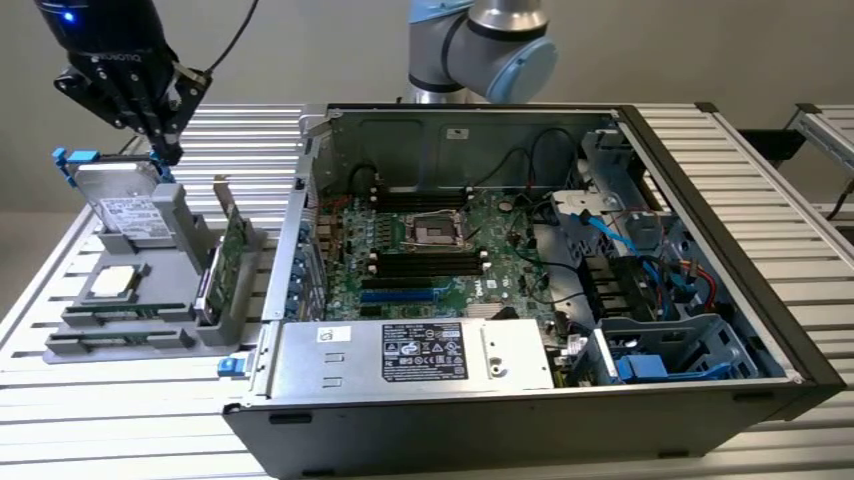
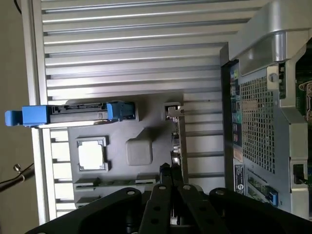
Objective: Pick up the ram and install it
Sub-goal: 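Reach for the ram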
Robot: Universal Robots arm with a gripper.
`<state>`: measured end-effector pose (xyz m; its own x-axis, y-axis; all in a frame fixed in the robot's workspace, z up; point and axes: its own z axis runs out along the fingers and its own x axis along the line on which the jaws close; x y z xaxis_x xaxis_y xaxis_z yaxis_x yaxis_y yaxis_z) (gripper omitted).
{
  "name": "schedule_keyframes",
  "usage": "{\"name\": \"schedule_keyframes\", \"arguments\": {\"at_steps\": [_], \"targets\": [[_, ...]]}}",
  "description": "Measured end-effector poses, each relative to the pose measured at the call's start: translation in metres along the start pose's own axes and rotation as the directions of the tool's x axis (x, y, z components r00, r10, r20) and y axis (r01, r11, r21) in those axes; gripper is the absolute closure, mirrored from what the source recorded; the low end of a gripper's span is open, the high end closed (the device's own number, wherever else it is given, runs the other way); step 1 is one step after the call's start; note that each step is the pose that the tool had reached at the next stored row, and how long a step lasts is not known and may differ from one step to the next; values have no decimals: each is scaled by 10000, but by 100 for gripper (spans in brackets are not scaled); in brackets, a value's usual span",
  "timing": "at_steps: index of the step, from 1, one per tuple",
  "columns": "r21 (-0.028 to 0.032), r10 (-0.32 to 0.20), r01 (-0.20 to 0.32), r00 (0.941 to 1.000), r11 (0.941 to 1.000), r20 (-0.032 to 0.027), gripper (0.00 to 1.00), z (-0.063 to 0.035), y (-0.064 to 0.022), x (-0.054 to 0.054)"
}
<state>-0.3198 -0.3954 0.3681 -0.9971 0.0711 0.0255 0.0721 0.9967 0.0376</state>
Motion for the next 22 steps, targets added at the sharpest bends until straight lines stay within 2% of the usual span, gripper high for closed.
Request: {"name": "schedule_keyframes", "arguments": {"at_steps": [3, 11, 22], "targets": [[3, 1, -1, 10000, 10000, -44, 90, 29, -24, 136], [-34, 1, -1, 10000, 10000, -51, 90, 57, -171, 469], [-115, -2, 1, 10000, 9999, -57, 90, 51, -526, 671]]}}
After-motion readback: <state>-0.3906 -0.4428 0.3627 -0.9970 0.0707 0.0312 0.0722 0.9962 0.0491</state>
